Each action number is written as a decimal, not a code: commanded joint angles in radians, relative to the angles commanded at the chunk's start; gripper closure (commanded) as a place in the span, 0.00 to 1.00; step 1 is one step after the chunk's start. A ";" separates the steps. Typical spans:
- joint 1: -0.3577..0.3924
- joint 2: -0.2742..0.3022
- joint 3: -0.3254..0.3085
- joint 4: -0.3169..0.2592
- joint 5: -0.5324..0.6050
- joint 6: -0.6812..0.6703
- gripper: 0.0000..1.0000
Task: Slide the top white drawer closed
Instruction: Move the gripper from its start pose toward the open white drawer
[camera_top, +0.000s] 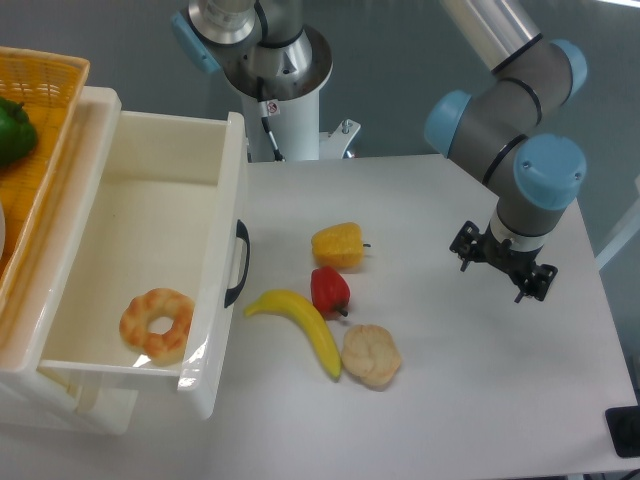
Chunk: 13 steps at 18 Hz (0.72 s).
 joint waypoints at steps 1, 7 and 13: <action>0.000 -0.002 0.000 0.006 0.000 -0.002 0.00; -0.012 -0.018 -0.008 0.060 -0.002 -0.012 0.00; -0.014 -0.011 -0.032 0.077 -0.135 -0.110 0.00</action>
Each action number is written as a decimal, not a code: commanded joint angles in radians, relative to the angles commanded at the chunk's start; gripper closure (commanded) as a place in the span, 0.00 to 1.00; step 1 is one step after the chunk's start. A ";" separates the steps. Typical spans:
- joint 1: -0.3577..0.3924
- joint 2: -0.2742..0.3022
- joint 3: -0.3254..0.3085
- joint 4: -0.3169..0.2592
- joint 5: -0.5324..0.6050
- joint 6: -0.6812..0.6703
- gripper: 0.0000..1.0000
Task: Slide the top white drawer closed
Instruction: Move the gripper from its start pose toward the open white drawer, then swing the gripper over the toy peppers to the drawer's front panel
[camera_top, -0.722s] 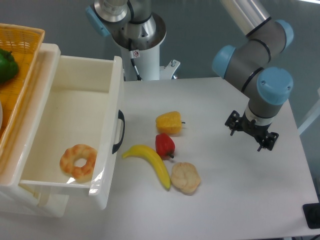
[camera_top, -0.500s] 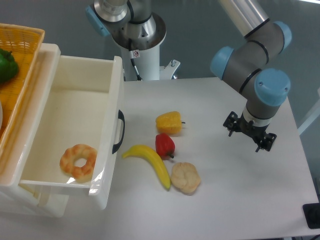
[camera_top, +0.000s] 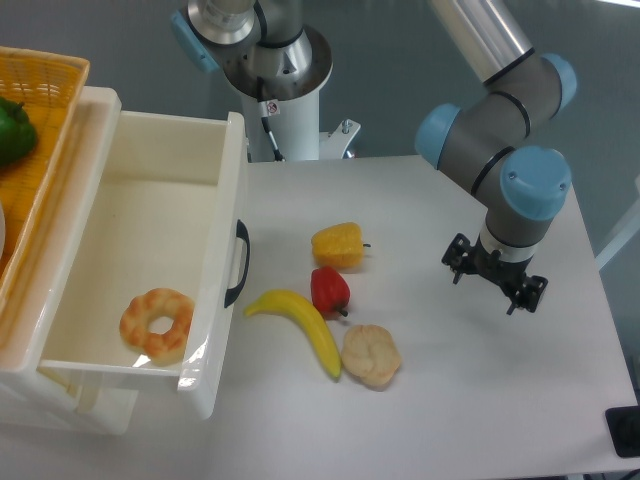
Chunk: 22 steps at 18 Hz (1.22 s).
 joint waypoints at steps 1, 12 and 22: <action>-0.006 0.005 0.002 -0.002 0.000 -0.037 0.00; -0.161 0.080 -0.026 -0.009 -0.086 -0.416 0.00; -0.209 0.120 -0.031 -0.153 -0.225 -0.450 0.87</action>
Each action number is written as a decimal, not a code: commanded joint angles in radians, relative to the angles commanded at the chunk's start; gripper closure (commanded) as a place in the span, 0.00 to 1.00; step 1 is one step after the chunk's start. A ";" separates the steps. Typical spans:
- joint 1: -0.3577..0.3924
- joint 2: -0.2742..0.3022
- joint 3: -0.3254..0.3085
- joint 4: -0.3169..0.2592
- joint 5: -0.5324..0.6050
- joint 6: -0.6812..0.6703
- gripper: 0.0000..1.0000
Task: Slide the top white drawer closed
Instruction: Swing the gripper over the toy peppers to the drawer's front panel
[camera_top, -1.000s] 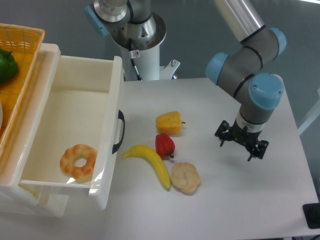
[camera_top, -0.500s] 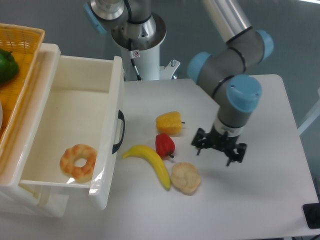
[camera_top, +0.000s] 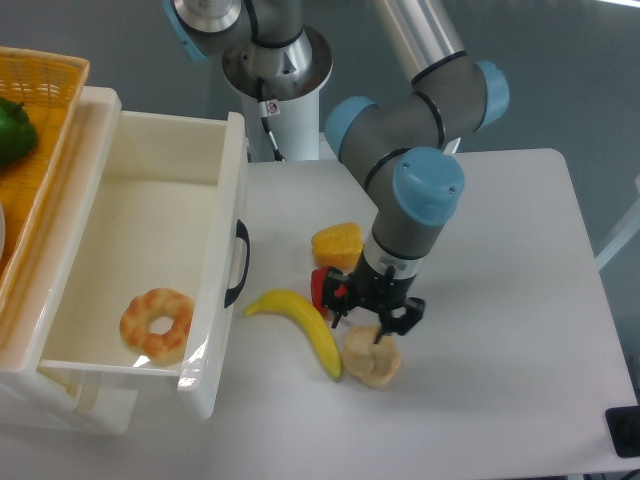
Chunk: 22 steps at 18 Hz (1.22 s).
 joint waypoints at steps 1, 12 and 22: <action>0.002 0.006 0.000 -0.047 -0.011 0.002 0.96; 0.020 0.051 0.000 -0.338 -0.089 -0.006 1.00; 0.003 0.065 0.000 -0.342 -0.173 -0.083 1.00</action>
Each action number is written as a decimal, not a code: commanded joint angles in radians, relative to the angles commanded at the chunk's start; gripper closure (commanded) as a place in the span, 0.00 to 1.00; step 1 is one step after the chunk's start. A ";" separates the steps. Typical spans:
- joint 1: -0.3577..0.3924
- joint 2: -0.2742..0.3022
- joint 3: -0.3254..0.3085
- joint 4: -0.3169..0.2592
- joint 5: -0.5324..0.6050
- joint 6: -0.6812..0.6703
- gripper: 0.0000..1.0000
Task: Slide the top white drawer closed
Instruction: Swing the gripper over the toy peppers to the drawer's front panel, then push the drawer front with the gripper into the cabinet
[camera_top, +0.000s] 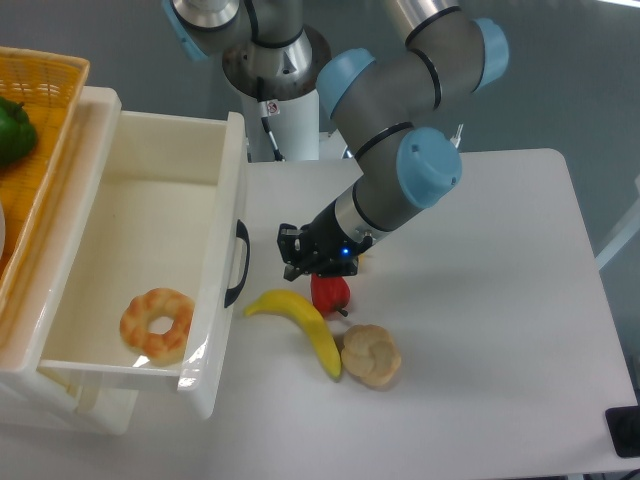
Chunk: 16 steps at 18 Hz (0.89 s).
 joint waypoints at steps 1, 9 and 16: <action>-0.011 0.002 0.000 0.000 0.000 -0.014 1.00; -0.034 0.034 -0.002 -0.034 -0.028 -0.089 1.00; -0.046 0.057 -0.003 -0.080 -0.037 -0.089 1.00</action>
